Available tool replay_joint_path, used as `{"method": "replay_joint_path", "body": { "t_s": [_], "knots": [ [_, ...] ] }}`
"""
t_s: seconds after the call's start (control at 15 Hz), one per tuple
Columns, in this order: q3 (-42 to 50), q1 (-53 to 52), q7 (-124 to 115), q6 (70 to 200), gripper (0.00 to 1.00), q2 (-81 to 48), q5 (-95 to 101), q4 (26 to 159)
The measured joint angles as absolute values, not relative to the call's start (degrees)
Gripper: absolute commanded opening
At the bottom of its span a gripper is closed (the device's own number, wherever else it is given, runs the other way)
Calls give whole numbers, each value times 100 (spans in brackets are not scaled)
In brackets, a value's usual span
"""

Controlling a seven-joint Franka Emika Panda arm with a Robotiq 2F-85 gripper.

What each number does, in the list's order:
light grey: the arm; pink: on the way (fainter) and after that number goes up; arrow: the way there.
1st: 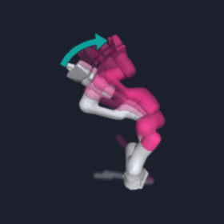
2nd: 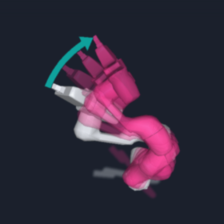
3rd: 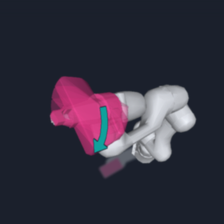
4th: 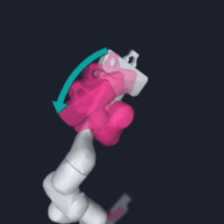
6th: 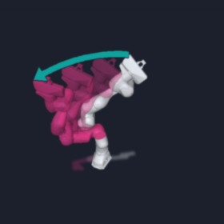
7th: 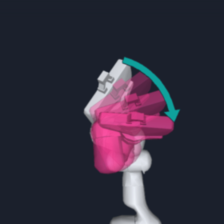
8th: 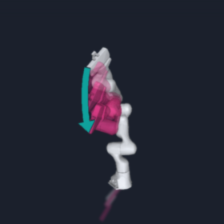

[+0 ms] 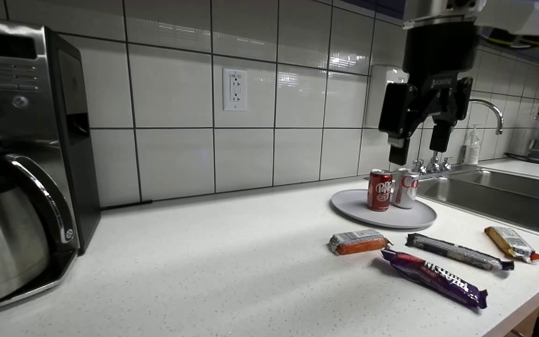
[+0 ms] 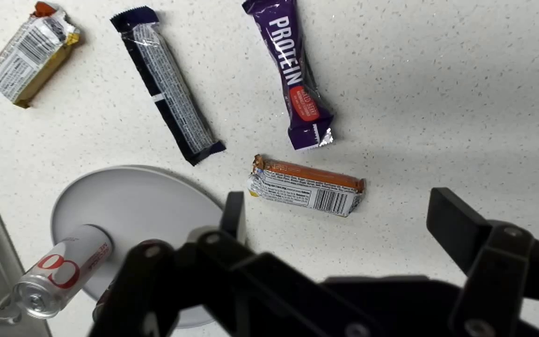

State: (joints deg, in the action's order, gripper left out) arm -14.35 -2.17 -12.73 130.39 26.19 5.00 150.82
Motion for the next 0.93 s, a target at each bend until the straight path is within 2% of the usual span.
{"method": "replay_joint_path", "body": {
  "t_s": [0.4,0.93],
  "knots": [
    [-1418,-220,-1390,13039,100,2605,566,15083],
    [-1404,78,-2811,13036,100,2450,665,15082]
  ]
}}
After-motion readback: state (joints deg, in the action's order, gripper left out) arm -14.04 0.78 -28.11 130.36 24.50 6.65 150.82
